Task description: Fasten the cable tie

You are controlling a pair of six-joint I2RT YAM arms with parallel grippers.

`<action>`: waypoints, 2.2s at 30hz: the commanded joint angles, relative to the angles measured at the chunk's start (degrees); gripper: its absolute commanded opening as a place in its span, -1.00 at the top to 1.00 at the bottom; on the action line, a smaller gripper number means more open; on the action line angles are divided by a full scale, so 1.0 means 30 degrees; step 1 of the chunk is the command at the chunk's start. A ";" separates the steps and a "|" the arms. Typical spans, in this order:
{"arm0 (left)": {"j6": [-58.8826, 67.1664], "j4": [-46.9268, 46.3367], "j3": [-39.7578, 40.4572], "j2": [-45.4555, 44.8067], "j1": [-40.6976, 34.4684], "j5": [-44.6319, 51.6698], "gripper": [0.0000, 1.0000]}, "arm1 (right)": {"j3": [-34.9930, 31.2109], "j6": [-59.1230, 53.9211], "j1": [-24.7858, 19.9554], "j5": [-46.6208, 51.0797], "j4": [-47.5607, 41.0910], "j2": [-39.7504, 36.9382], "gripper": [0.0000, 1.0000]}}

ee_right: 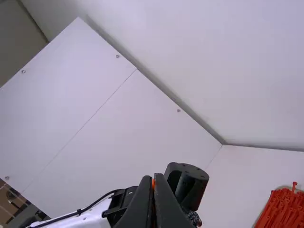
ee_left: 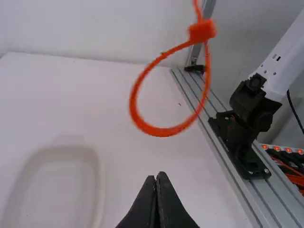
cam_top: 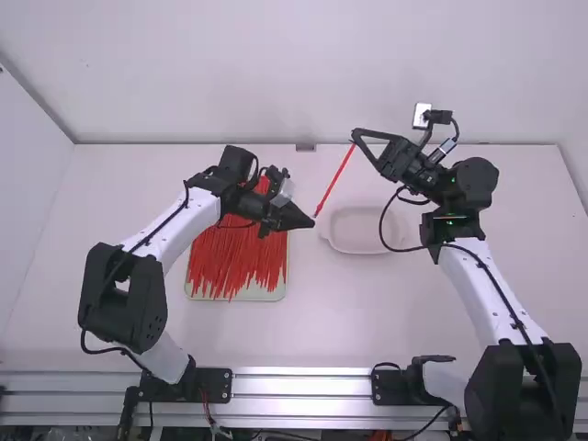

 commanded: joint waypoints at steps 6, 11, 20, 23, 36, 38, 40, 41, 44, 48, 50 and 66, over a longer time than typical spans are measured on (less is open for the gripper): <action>-0.0073 0.0000 -0.0036 -0.0022 0.0066 0.0597 0.96 | 0.0466 0.0044 0.0007 -0.0532 0.0138 -0.0248 1.00; -0.0270 0.0102 -0.0029 -0.0022 -0.0044 0.0583 0.96 | 0.0466 -0.0015 0.0029 -0.0532 0.0131 -0.0248 1.00; -0.1792 0.1333 -0.0036 -0.0022 -0.0051 0.0583 0.96 | 0.0466 -0.0022 0.0022 -0.0750 0.0138 -0.0248 1.00; -0.1792 0.1355 -0.0036 -0.0022 -0.0051 0.0561 0.96 | 0.0466 -0.0015 0.0022 -0.0874 0.0138 -0.0248 1.00; -0.4386 0.4124 -0.0036 -0.0029 0.0495 0.1377 0.96 | 0.0452 0.0197 0.0007 -0.1566 0.0131 -0.0248 1.00; -0.4379 0.4809 -0.0036 -0.0036 0.0408 0.2244 0.95 | 0.0459 0.0189 0.0007 -0.1778 0.0131 -0.0248 1.00; -0.4379 0.5304 -0.0036 -0.0044 0.0503 0.2841 0.92 | 0.0452 0.0197 0.0000 -0.1894 0.0138 -0.0248 1.00; -0.4393 0.5515 -0.0036 -0.0044 0.0503 0.3213 0.88 | 0.0452 0.0189 0.0007 -0.1923 0.0131 -0.0248 1.00; -0.4386 0.5705 -0.0036 -0.0058 0.0423 0.3869 0.37 | 0.0459 0.0189 0.0000 -0.1967 0.0131 -0.0248 1.00; -0.5013 0.5938 -0.0036 -0.0066 0.0313 0.3869 0.20 | 0.0459 0.0189 0.0000 -0.1945 0.0131 -0.0248 1.00; -0.6164 0.6579 -0.0036 -0.0066 0.0342 0.3869 0.17 | 0.0459 0.0189 0.0000 -0.1953 0.0131 -0.0248 1.00; -0.9012 0.9974 -0.0036 -0.0066 -0.0605 0.3876 -0.04 | 0.0452 0.0692 0.0022 -0.1632 0.0138 -0.0248 1.00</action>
